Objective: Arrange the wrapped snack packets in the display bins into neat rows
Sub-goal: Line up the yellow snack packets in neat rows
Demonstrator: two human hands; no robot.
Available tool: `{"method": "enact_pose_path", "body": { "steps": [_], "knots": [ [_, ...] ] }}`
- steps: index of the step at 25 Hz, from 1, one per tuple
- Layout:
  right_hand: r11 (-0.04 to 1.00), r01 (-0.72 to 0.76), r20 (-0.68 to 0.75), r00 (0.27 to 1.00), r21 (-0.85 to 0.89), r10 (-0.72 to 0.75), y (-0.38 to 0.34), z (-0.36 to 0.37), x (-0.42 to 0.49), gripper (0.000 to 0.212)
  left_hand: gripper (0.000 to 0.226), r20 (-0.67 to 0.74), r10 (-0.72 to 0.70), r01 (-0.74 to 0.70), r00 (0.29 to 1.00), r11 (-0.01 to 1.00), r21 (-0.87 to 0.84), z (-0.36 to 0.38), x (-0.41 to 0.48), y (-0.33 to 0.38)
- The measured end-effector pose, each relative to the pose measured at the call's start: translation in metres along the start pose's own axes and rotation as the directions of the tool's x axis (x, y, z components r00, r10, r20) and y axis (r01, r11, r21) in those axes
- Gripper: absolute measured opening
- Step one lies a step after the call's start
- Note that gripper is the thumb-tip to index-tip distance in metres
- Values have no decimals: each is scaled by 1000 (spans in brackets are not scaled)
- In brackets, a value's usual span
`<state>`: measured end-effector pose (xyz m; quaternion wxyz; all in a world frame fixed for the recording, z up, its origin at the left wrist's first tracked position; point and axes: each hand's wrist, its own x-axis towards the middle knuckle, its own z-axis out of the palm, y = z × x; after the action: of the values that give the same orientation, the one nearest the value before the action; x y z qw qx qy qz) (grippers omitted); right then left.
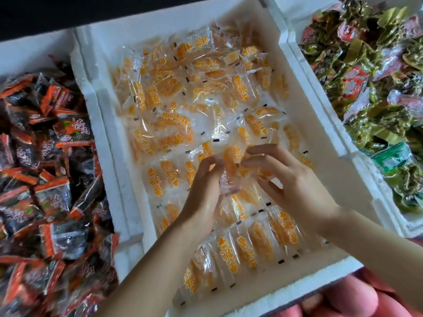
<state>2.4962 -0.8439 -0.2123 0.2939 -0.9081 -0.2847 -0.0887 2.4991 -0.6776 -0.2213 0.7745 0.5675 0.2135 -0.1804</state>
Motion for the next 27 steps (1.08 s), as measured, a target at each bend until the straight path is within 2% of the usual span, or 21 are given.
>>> {"method": "enact_pose_path", "body": {
  "steps": [3,6,9,10,12,14,17,19,21,23,26,27],
  "knots": [
    [993,114,62,992,-31,-112,-2,-3,-10,35,40,59,-41,42,997,999,-17,-4,-8,-3],
    [956,271,122,958,-109,-258,-8,-6,-15,35,49,67,-118,113,991,991,77,0,-20,2],
    [936,333,177,934,-115,-311,-13,-9,-22,42,40,18,-123,121,992,990,75,0,-29,2],
    [953,292,169,946,-83,-275,-16,-10,-24,42,33,12,-118,117,993,992,34,-1,-31,3],
    [991,113,101,988,72,-120,-22,-10,-29,41,30,-5,-121,120,993,991,-58,-2,-36,3],
    [940,-86,41,996,330,77,-28,-7,-31,51,24,-26,-97,94,995,992,-79,-4,-39,4],
    [690,-326,171,943,646,285,-40,-8,-31,69,10,-15,-20,19,1000,999,-34,-5,-49,6],
    [515,-472,311,875,715,370,-48,-13,-29,88,9,-16,25,-25,1000,999,-23,-5,-53,7],
    [394,-558,389,814,731,431,-54,-16,-25,87,7,-21,58,-58,998,998,3,-5,-55,7],
    [306,-580,438,793,755,423,-57,-15,-24,77,16,-22,73,-71,997,996,52,-5,-56,3],
    [229,-607,511,778,761,365,-59,-12,-21,68,57,-13,48,-47,999,996,79,-10,-57,-4],
    [170,-610,524,767,773,371,-60,-10,-18,64,67,-19,40,-38,999,994,100,-13,-58,-6]
  ]
}}
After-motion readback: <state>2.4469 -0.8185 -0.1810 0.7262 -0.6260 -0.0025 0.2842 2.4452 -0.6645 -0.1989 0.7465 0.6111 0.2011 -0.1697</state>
